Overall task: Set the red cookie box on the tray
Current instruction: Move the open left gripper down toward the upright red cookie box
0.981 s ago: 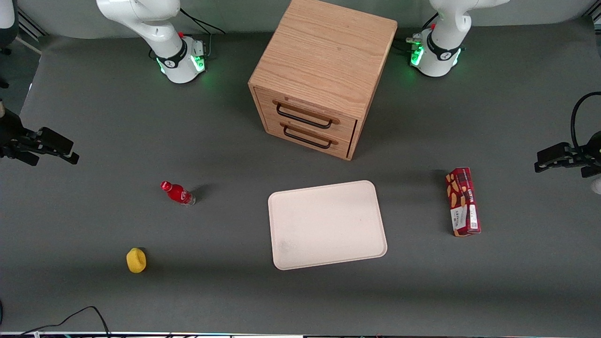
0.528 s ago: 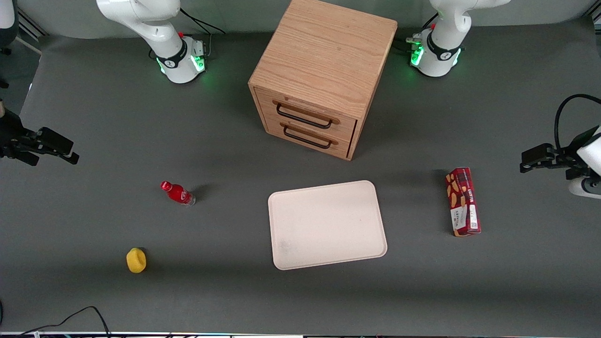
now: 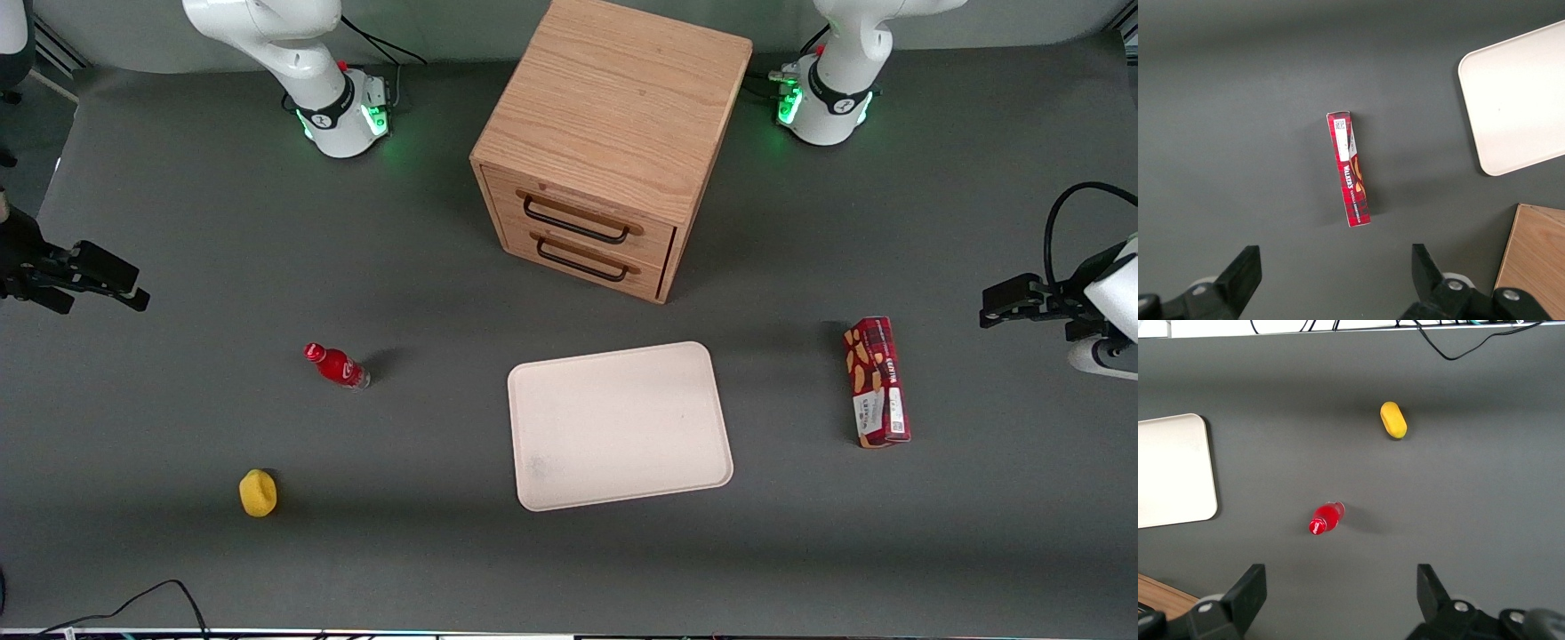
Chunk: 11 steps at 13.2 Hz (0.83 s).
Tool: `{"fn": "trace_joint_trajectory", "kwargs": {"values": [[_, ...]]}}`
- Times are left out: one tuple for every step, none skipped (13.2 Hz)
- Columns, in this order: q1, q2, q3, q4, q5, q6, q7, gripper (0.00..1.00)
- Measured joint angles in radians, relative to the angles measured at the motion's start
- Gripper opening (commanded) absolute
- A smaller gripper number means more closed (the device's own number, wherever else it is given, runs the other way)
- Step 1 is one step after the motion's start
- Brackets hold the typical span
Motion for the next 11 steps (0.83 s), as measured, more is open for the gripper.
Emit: {"fn": "trace_joint_trajectory", "kwargs": {"values": [[-0.001, 0.002, 0.000, 0.000, 0.000, 0.000, 0.000, 1.00], [-0.001, 0.005, 0.000, -0.001, 0.000, 0.000, 0.000, 1.00], [-0.001, 0.008, 0.000, -0.001, 0.000, -0.001, 0.000, 1.00], [-0.001, 0.010, 0.000, -0.003, 0.000, -0.001, 0.000, 1.00], [-0.001, 0.011, 0.000, -0.007, 0.000, -0.001, 0.000, 1.00], [-0.001, 0.011, 0.000, -0.013, 0.000, -0.001, 0.000, 1.00], [-0.001, 0.011, 0.000, -0.020, 0.000, -0.002, 0.000, 1.00], [-0.001, 0.013, 0.000, -0.035, 0.000, 0.001, 0.000, 1.00], [-0.001, 0.018, 0.001, -0.061, 0.000, 0.013, 0.000, 1.00], [0.000, 0.025, 0.003, -0.100, 0.000, 0.053, 0.000, 1.00], [0.002, 0.032, 0.005, -0.152, -0.003, 0.111, 0.000, 1.00]]}}
